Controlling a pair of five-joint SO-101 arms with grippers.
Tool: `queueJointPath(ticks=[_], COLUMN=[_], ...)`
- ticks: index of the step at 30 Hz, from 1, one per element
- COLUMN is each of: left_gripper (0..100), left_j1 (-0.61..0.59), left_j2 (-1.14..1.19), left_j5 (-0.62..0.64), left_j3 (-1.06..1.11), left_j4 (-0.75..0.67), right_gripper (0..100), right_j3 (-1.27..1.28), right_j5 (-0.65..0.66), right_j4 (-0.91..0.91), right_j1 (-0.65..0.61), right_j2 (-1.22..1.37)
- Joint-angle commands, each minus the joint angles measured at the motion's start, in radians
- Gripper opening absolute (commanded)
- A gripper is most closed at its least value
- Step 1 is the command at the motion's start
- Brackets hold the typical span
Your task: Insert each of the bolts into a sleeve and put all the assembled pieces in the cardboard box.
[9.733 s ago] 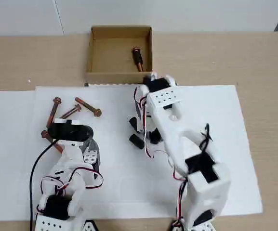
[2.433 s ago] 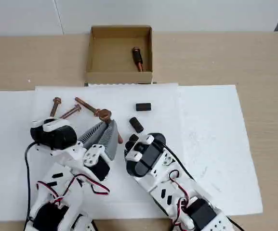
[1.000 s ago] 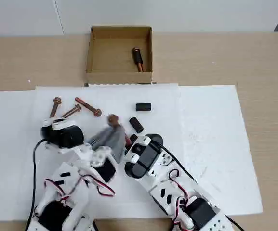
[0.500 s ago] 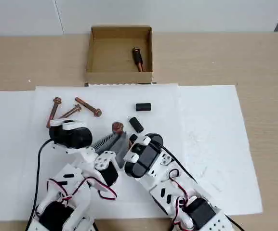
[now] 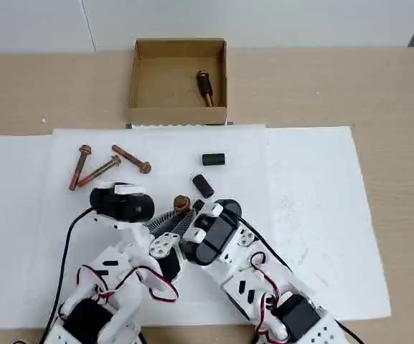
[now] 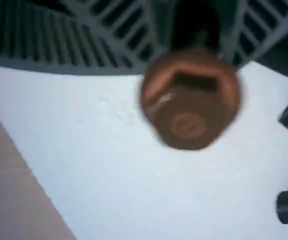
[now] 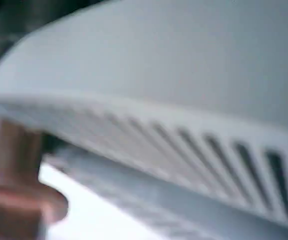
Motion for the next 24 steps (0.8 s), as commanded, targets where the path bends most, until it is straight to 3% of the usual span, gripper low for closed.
queueJointPath(ticks=[1,7,14,17,21,24], left_gripper=[24,27,26,18,1,1], left_j1=[0.003,-0.003,-0.132,-0.190,-0.255,-0.308], left_j2=[-0.003,-0.003,-0.002,-0.002,-0.003,-0.003], left_j5=[-0.012,-0.012,-0.092,-0.120,-0.193,-0.249], left_j3=[0.001,-0.005,-0.107,-0.151,-0.209,-0.216], left_j4=[0.015,0.015,0.015,0.014,0.011,0.017], right_gripper=[0.2,0.2,0.2,0.2,0.2,0.2], right_j3=[-0.018,-0.020,-0.020,-0.020,-0.021,-0.021], right_j5=[0.005,0.005,0.005,0.005,-0.003,-0.012], right_j4=[-0.031,-0.031,-0.031,-0.031,-0.031,-0.031], right_j1=[-0.008,-0.008,-0.008,-0.007,0.033,0.110], right_j2=[-0.013,-0.013,-0.013,-0.013,-0.013,-0.013])
